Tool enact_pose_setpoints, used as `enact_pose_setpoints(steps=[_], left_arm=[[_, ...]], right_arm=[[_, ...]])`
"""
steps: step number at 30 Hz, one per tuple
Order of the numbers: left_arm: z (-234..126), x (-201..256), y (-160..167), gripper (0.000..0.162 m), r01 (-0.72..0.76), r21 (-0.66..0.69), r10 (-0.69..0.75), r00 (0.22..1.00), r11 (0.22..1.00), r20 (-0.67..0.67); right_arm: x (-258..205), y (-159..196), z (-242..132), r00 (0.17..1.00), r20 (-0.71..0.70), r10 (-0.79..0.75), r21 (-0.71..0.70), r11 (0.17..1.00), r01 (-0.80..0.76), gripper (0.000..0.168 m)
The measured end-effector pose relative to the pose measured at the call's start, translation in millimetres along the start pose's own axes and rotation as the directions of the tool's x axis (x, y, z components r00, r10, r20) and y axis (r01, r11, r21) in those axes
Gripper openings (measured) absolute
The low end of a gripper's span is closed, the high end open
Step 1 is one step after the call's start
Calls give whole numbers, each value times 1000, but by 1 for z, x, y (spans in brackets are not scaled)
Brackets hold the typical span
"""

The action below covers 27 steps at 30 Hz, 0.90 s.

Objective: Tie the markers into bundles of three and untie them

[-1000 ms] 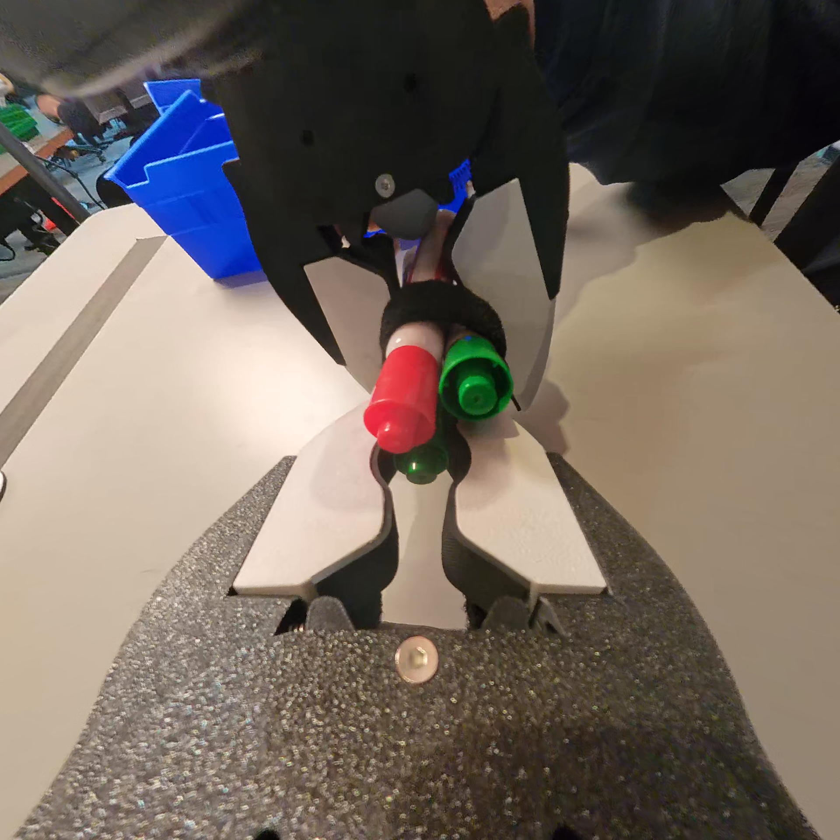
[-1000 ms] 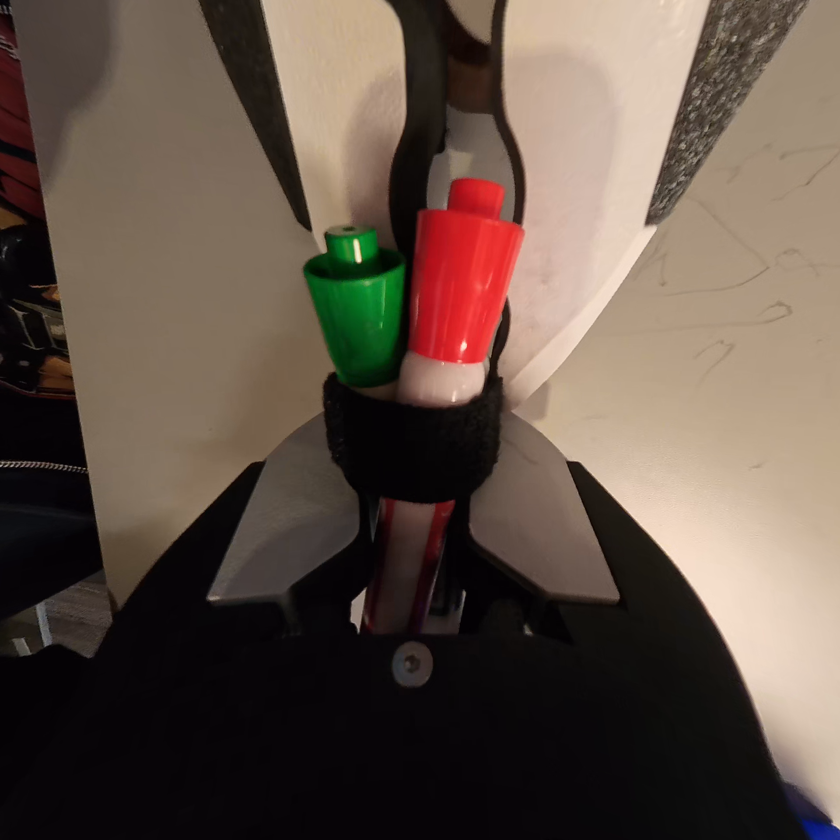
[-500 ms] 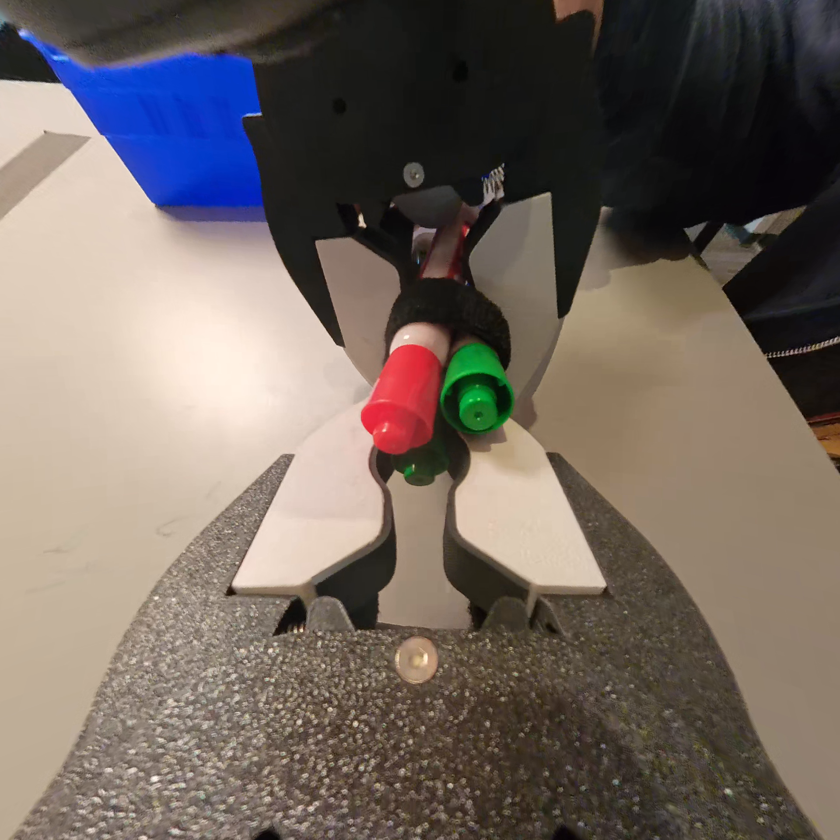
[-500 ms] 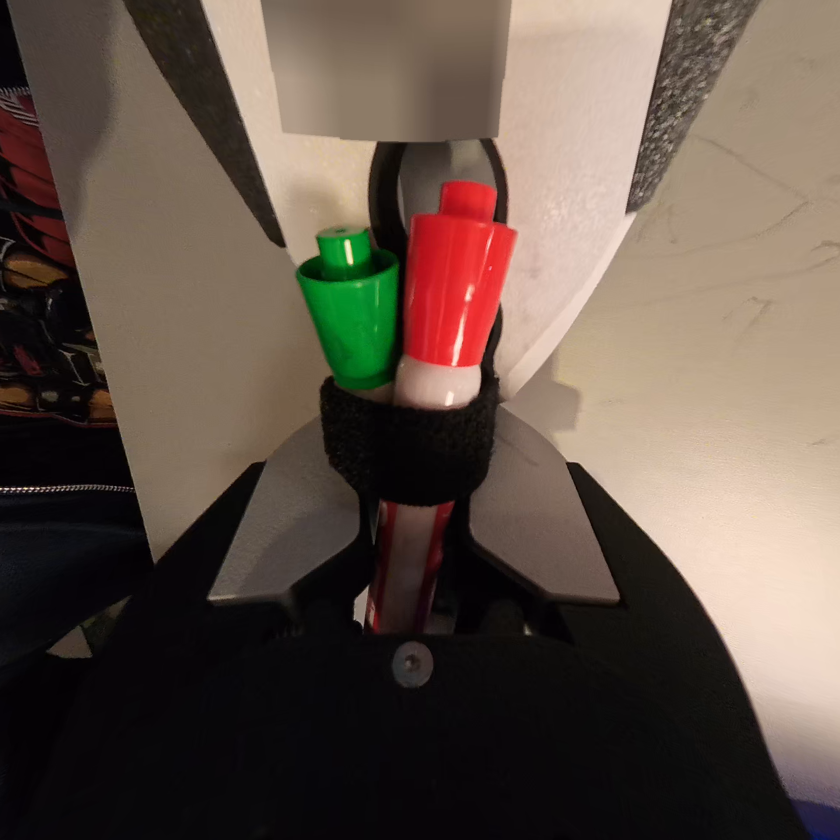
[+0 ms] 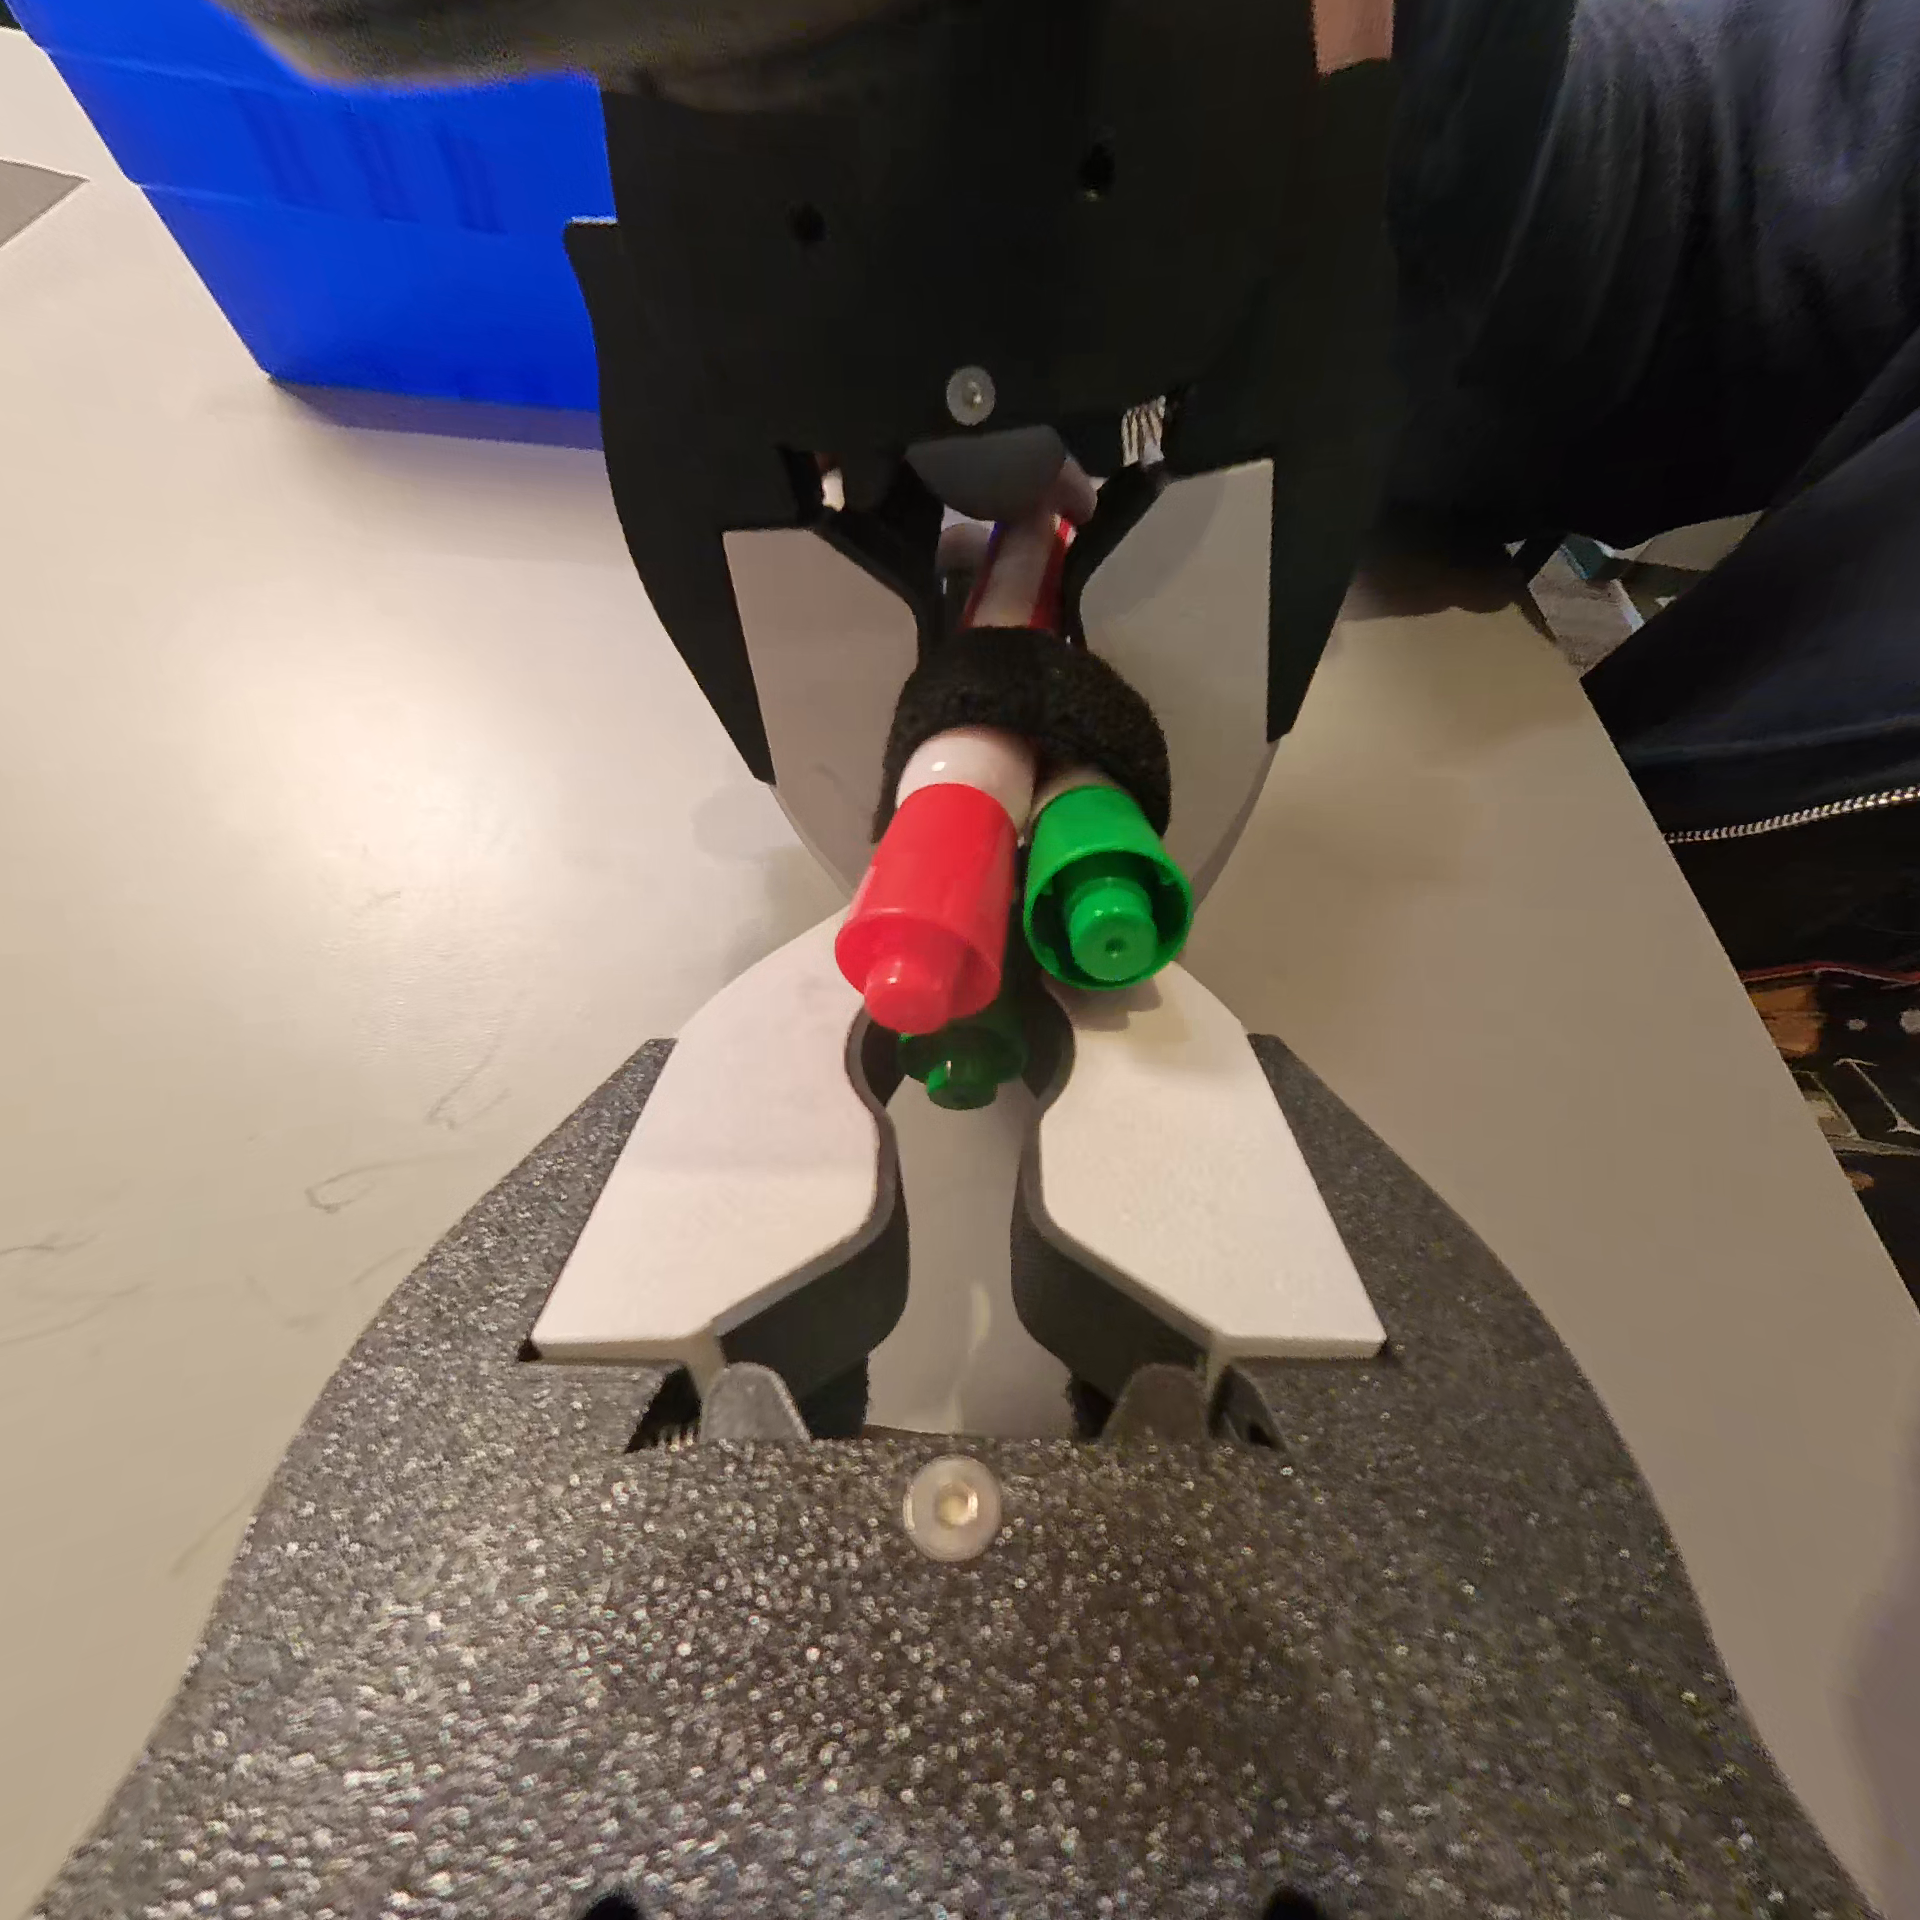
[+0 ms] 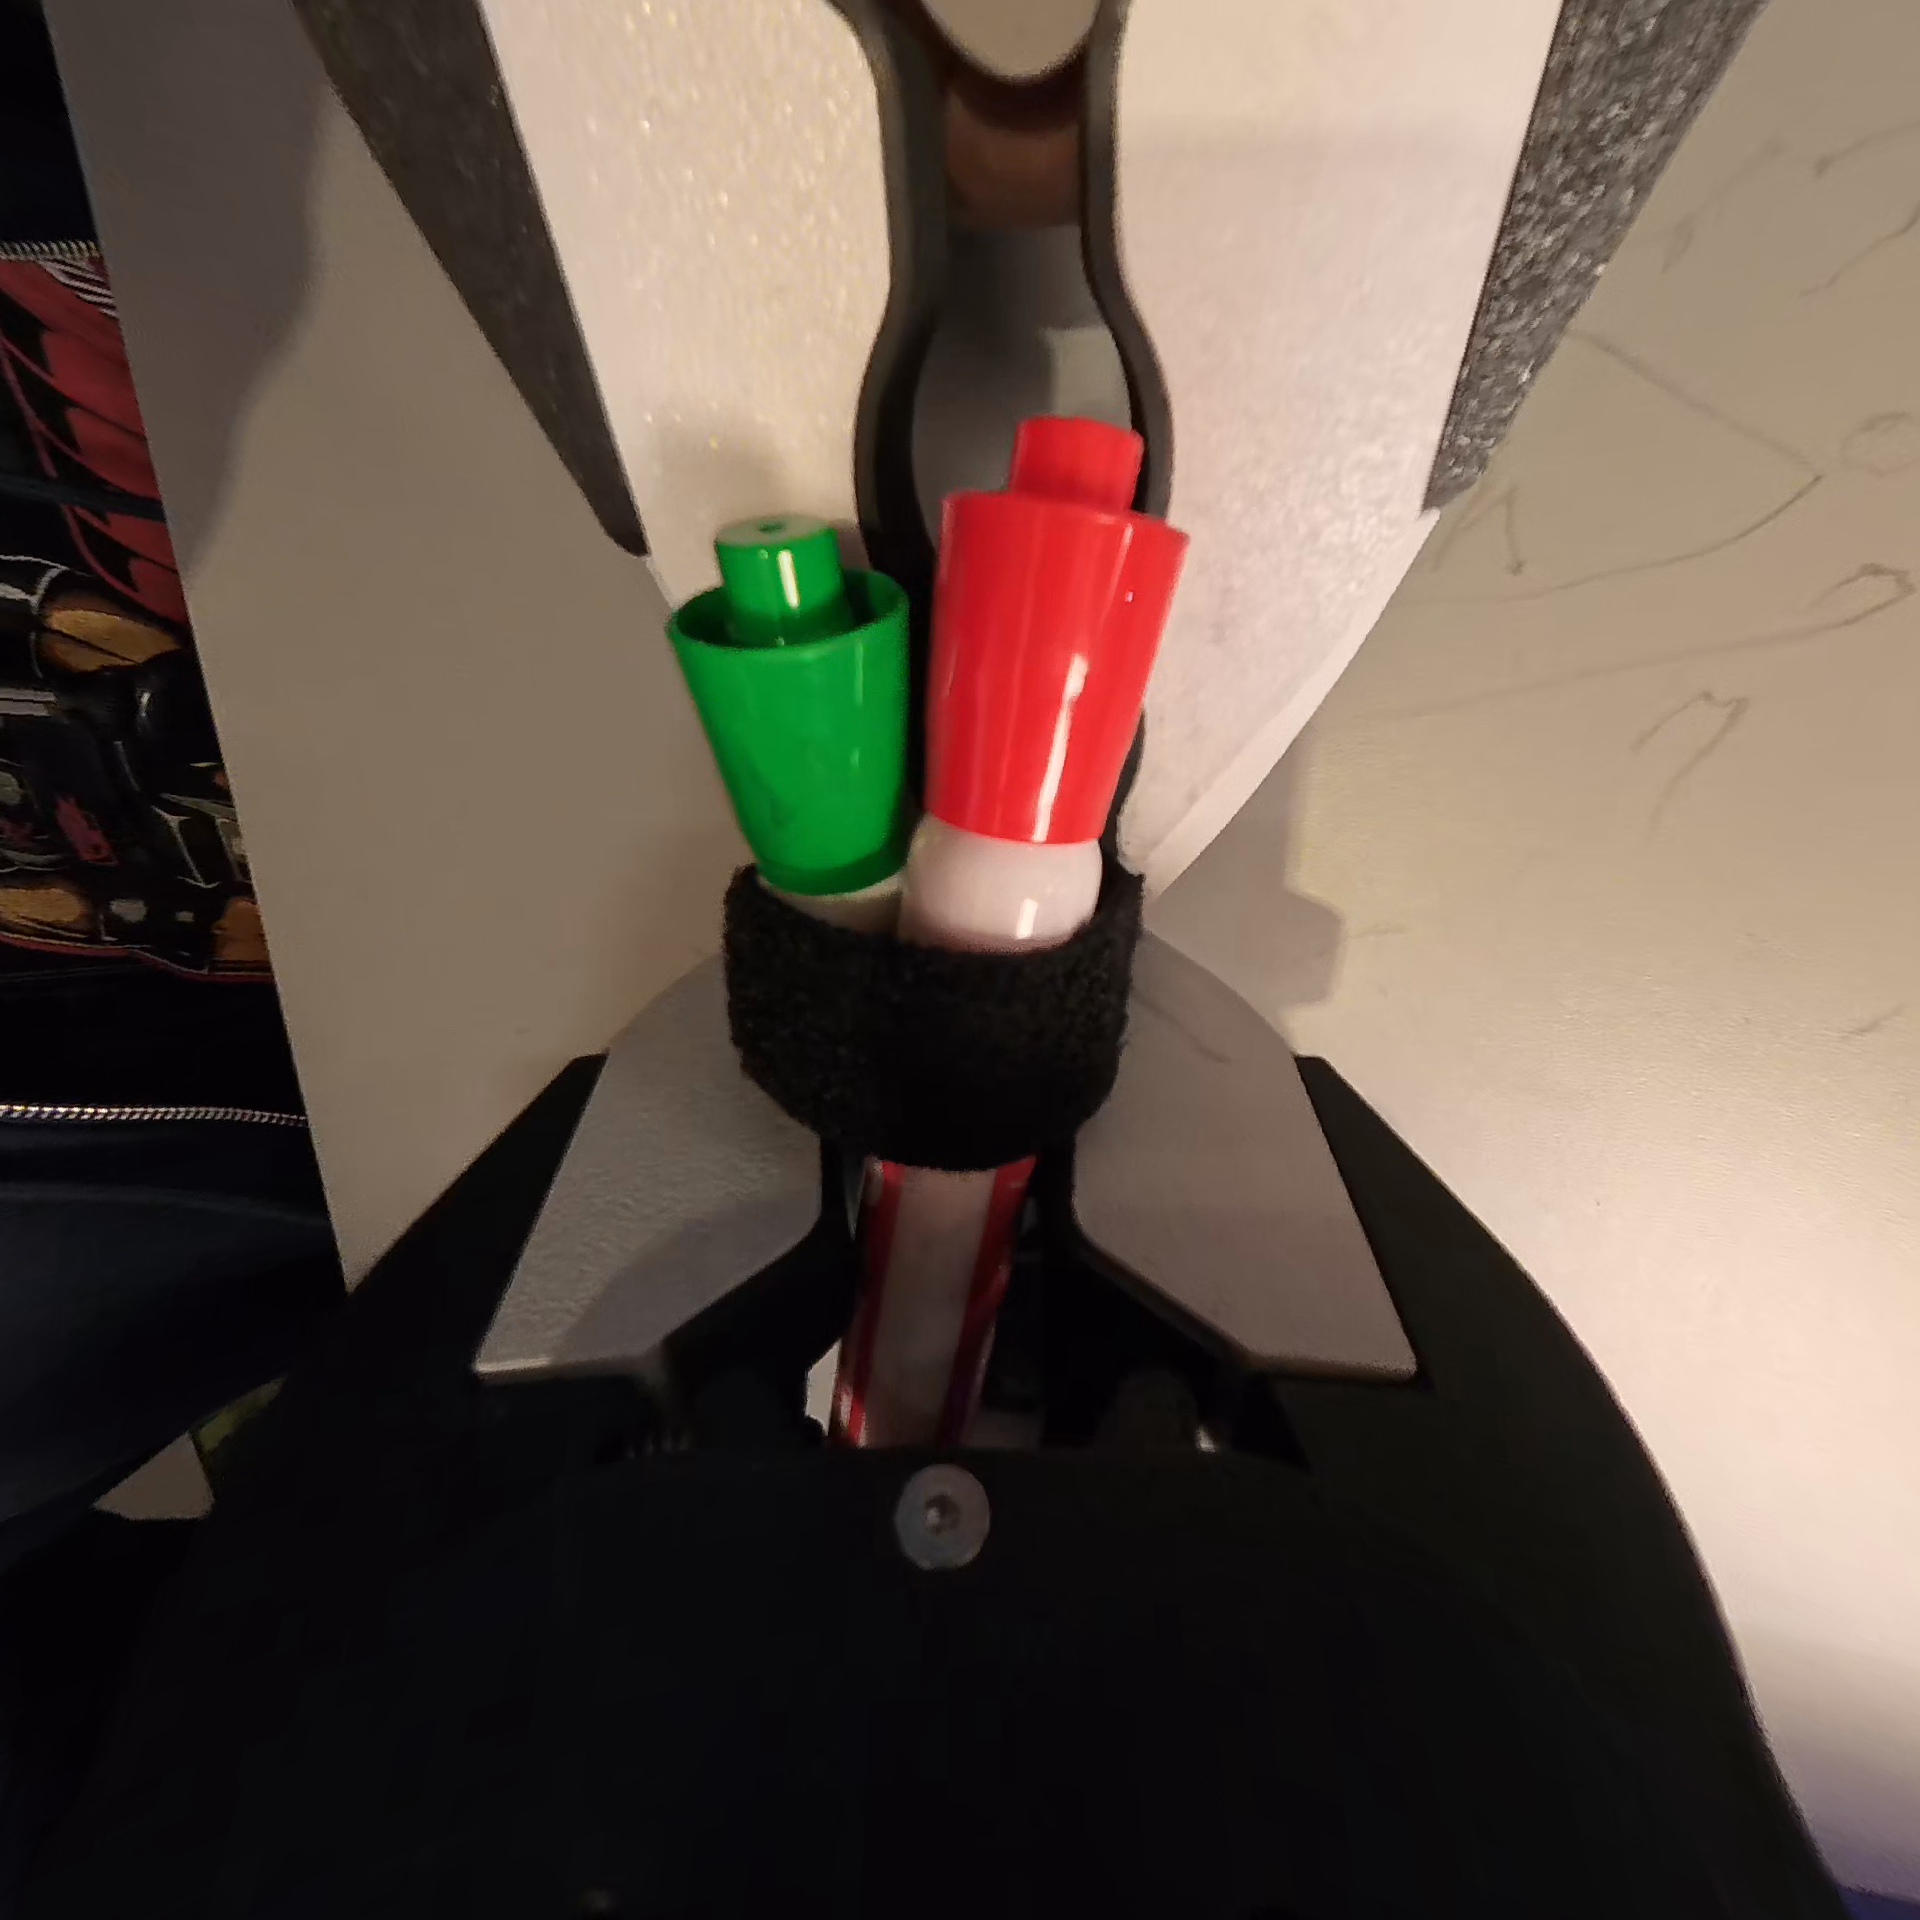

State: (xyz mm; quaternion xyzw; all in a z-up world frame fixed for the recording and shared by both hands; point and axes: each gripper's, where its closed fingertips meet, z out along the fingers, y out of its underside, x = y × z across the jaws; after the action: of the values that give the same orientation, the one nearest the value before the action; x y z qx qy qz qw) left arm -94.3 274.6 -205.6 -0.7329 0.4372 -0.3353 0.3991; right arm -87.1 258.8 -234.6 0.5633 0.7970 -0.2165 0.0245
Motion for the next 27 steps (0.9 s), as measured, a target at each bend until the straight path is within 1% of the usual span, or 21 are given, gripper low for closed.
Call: enact_pose_setpoints(steps=[7,12,16,21,27], left_arm=[[0,-6,-3,19,-50,-33,54,989,998,134],[-2,-8,-3,19,-30,-48,39,983,998,178],[-3,-8,-5,19,-46,-42,53,981,998,187],[-1,0,-3,18,-79,-37,83,990,996,118],[-1,2,2,19,-113,-50,115,993,992,39]], right_arm=[[10,3,-1,994,-105,-18,-37,999,14,45],[17,3,-2,983,-182,-28,-62,998,17,47],[18,3,-4,978,-206,-33,-68,997,20,47],[8,6,-2,986,-156,-53,-90,995,40,44],[-3,4,2,998,-51,-25,-65,998,22,42]])
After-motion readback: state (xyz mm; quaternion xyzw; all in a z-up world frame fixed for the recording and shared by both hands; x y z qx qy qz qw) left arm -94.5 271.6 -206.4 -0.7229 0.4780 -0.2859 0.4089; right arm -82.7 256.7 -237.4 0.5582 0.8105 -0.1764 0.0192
